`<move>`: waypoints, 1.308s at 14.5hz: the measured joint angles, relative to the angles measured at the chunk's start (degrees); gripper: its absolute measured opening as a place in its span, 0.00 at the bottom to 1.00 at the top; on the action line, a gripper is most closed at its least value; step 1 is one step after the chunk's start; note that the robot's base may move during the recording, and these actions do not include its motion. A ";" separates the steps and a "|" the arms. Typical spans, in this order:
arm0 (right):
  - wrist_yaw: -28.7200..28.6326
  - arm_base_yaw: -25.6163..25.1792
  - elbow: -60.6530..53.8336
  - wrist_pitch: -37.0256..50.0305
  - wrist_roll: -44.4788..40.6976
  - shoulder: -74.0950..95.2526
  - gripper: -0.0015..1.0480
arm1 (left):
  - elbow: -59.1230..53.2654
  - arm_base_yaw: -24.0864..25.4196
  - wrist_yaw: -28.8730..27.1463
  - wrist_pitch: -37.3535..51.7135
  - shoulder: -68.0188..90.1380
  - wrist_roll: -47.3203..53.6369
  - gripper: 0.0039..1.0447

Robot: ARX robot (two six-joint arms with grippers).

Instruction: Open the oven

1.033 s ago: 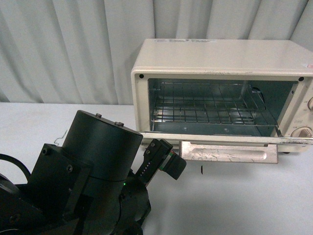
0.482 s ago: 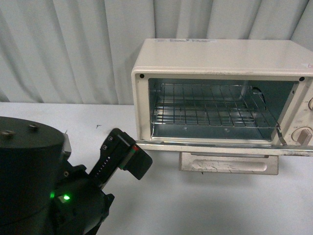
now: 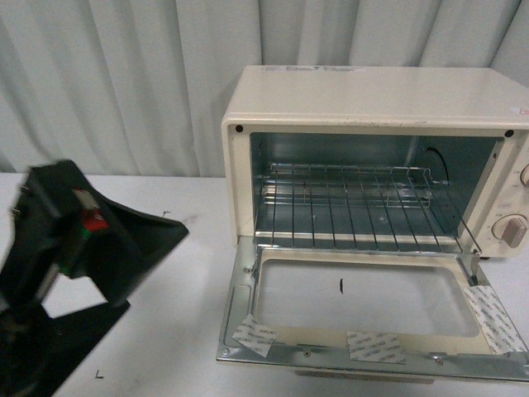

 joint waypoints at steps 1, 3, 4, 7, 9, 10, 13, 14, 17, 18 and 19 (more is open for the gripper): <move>0.00 0.00 0.00 0.02 0.00 0.00 0.94 | -0.33 2.08 -0.02 -2.45 -5.27 2.54 0.94; -0.02 0.00 0.00 0.00 0.00 0.02 0.94 | -4.00 5.03 -8.11 7.82 -9.86 12.72 0.85; -0.02 0.00 0.00 0.04 0.00 0.02 0.94 | -8.68 7.37 -14.67 13.51 -11.50 25.00 0.73; -0.04 -0.02 0.00 0.02 0.00 0.04 0.94 | -11.80 13.07 -13.27 7.56 -25.11 50.01 0.37; -0.02 0.00 0.00 0.02 0.00 0.04 0.94 | -13.40 15.63 -10.97 1.11 -31.98 53.86 0.10; -0.02 0.00 0.00 0.04 0.00 0.04 0.94 | -13.68 16.65 -10.03 -1.88 -35.89 54.66 0.02; 0.02 0.00 0.00 0.02 0.00 0.04 0.94 | -13.92 23.41 -4.31 -9.90 -44.68 54.88 0.01; -0.04 0.00 0.00 0.00 0.00 0.04 0.94 | -13.94 23.17 -3.58 -12.04 -47.30 54.90 0.01; -0.02 0.00 0.00 0.04 0.00 0.04 0.94 | -13.94 22.97 -3.54 -18.45 -53.94 54.90 0.01; -0.02 0.00 0.00 0.02 0.00 0.04 0.94 | -13.94 22.97 -3.54 -20.59 -55.98 54.90 0.01; -0.02 0.00 0.00 0.02 0.00 0.04 0.94 | -13.94 22.97 -3.56 -22.27 -57.72 54.90 0.01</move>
